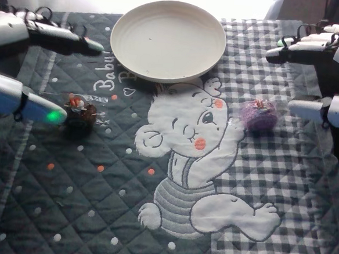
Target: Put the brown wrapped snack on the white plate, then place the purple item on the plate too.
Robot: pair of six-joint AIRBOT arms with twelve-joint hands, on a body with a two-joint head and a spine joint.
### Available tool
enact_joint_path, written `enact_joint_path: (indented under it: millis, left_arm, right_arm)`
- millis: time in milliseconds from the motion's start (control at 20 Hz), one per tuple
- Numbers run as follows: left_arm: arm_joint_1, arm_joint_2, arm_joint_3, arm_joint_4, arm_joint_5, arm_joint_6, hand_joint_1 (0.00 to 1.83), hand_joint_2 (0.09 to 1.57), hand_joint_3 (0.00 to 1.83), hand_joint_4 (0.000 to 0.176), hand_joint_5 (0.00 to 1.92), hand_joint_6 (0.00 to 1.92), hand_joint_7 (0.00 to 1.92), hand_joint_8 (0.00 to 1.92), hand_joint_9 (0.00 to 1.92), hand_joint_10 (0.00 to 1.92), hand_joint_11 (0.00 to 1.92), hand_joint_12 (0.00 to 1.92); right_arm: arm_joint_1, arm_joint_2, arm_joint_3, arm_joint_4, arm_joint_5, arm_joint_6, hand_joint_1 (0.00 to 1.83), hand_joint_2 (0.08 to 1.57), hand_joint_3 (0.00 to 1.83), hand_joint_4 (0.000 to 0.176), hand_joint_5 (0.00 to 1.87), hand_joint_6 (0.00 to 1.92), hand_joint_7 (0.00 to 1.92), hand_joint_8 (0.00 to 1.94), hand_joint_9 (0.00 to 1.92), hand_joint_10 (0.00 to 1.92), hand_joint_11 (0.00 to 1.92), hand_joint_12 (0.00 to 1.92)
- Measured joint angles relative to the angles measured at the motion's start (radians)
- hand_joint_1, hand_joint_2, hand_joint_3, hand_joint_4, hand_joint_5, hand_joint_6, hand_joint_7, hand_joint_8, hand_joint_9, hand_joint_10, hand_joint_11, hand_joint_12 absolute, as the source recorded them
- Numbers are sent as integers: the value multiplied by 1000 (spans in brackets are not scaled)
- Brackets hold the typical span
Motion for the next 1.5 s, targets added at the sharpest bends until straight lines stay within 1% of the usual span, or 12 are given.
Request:
enact_joint_path:
  millis: [300, 500, 550, 700, 800, 850, 900, 950, 1100, 1250, 1450, 1500]
  left_arm:
    - [-32, -55, 43, 76, 117, -6, 741, 855, 0, 145, 474, 1, 583, 2, 619, 3, 203, 648]
    - [-35, -106, 98, 79, 183, -6, 878, 869, 6, 84, 678, 10, 833, 18, 815, 23, 331, 787]
    - [-35, -129, 121, 78, 200, -18, 905, 864, 2, 48, 802, 7, 962, 30, 938, 54, 424, 907]
    - [-31, -167, 162, 69, 197, -56, 936, 878, 0, 0, 881, 3, 1019, 12, 1021, 58, 450, 1016]
    - [-31, -180, 168, 62, 193, -55, 946, 916, 3, 0, 958, 5, 1121, 28, 1101, 97, 446, 1243]
    - [-31, -181, 168, 61, 190, -54, 1063, 944, 74, 139, 1201, 386, 1178, 149, 918, 848, 459, 1574]
    - [-31, -187, 175, 58, 182, -55, 1098, 1013, 30, 74, 1165, 629, 893, 1373, 776, 1706, 595, 1852]
    - [-31, -193, 180, 44, 178, -55, 1130, 1036, 10, 0, 1149, 690, 802, 1811, 757, 1878, 695, 1907]
    - [-29, -208, 188, 9, 172, -65, 1168, 1022, 0, 0, 1203, 595, 923, 1799, 918, 1921, 978, 1921]
    - [-75, -230, 236, -58, 134, -50, 1153, 982, 0, 9, 1340, 341, 926, 1851, 958, 1921, 1060, 1921]
    - [-173, -348, 371, -120, 108, -37, 1178, 1021, 1, 0, 1216, 569, 899, 1344, 762, 1726, 670, 1921]
    - [-198, -386, 405, -121, 117, -38, 1163, 1036, 1, 0, 1171, 647, 833, 1374, 697, 1716, 649, 1921]
  right_arm:
    - [0, -3, 3, 0, -2, 0, 669, 1243, 1, 65, 480, 0, 413, 0, 490, 1, 255, 810]
    - [0, -10, 3, 0, 0, 0, 725, 1218, 0, 61, 513, 2, 461, 3, 554, 8, 324, 816]
    - [0, -10, 3, -5, -1, 0, 767, 1219, 0, 47, 518, 2, 460, 0, 530, 1, 293, 789]
    - [0, -10, 3, -3, -1, 0, 738, 1225, 2, 65, 515, 0, 463, 0, 532, 4, 312, 746]
    - [0, -11, 4, -3, -1, 0, 712, 1241, 6, 77, 502, 0, 456, 0, 514, 0, 275, 733]
    - [0, -12, 4, -3, 0, 0, 732, 1243, 4, 71, 511, 3, 462, 2, 518, 2, 275, 738]
    - [0, -14, 4, -5, 0, 0, 727, 1253, 6, 76, 512, 2, 464, 2, 513, 0, 266, 742]
    - [0, -15, 4, -5, -1, 0, 719, 1260, 7, 75, 514, 2, 471, 4, 516, 2, 269, 749]
    - [0, -18, 10, -6, -2, 0, 702, 1280, 0, 51, 538, 1, 515, 2, 573, 5, 290, 845]
    - [0, -22, 14, -5, -3, 0, 763, 1281, 0, 63, 551, 3, 538, 2, 633, 9, 334, 901]
    - [0, -37, 25, -16, -2, 0, 858, 1260, 0, 24, 567, 1, 554, 2, 699, 11, 432, 864]
    - [0, -40, 27, -18, -2, 0, 786, 1277, 0, 58, 542, 0, 508, 0, 630, 1, 362, 883]
